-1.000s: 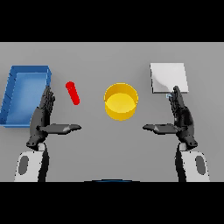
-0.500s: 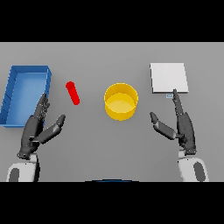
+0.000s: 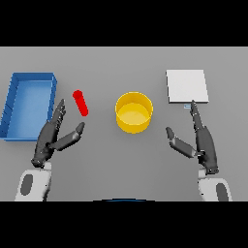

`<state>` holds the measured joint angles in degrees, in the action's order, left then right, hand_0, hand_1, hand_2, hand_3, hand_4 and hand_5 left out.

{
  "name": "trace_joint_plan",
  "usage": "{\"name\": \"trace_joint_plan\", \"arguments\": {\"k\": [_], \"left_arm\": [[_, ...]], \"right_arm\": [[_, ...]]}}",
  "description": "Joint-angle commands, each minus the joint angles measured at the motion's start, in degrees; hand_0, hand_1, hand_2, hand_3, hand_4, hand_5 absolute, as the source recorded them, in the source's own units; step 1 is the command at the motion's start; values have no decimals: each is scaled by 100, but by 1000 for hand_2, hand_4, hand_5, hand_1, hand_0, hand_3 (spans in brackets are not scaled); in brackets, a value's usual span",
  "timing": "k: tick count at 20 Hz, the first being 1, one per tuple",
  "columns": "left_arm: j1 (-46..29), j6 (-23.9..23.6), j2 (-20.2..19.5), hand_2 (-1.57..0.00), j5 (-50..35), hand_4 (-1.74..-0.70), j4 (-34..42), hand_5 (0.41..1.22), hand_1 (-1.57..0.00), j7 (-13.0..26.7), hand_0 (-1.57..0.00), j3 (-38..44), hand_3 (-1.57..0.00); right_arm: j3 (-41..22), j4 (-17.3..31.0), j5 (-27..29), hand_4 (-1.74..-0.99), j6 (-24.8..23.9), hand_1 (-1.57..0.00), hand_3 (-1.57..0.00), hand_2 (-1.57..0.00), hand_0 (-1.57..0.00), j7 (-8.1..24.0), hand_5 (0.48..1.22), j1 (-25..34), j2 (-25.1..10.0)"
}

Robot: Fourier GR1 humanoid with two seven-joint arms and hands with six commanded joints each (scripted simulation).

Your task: Pick up the red beaker and tilt it to pour out 1 green nut into yellow bowl. Pick up the yellow bowl and place it on the metallic measuring scale.

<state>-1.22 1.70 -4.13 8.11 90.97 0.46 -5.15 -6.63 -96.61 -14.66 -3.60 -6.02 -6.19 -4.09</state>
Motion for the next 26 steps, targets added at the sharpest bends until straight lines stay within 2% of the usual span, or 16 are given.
{"name": "trace_joint_plan", "arguments": {"k": [1,3,6,10,11,14,22,24,26], "left_arm": [[172,-37,-11,1,63,-1219,-180,622,1,-51,1,22,1],[377,-113,0,1,169,-1227,-582,629,1,-188,1,64,1],[908,-168,32,1,187,-1248,-1109,650,1,-153,1,168,1],[1390,-188,8,1,167,-1271,-1801,677,1,-405,1,343,1],[1566,-210,2,1,150,-1276,-1991,680,1,-368,1,411,1],[1794,-233,71,1,211,-1292,-2280,688,1,-479,1,390,1],[2518,-309,94,1,244,-1289,-3152,683,1,-465,1,565,1],[2586,-259,123,1,175,-1309,-3249,688,1,-622,1,608,1],[2704,-271,199,1,150,-1329,-3387,695,1,-693,1,629,1]], "right_arm": [[-1,-49,12,-1246,11,1,1,1,1,34,627,-57,-3],[49,-22,108,-1260,25,1,1,1,1,94,633,83,13],[86,48,214,-1280,91,1,1,1,1,116,634,138,22],[52,9,139,-1268,76,1,1,1,1,-45,635,24,-5],[118,11,206,-1267,81,1,1,1,1,36,635,75,-28],[70,-31,140,-1267,40,1,1,1,1,128,640,157,11],[121,56,201,-1265,48,1,1,1,1,112,638,152,17],[76,-36,177,-1269,71,1,1,1,1,69,640,52,12],[109,-13,181,-1264,55,1,1,1,1,207,640,152,-5]]}}
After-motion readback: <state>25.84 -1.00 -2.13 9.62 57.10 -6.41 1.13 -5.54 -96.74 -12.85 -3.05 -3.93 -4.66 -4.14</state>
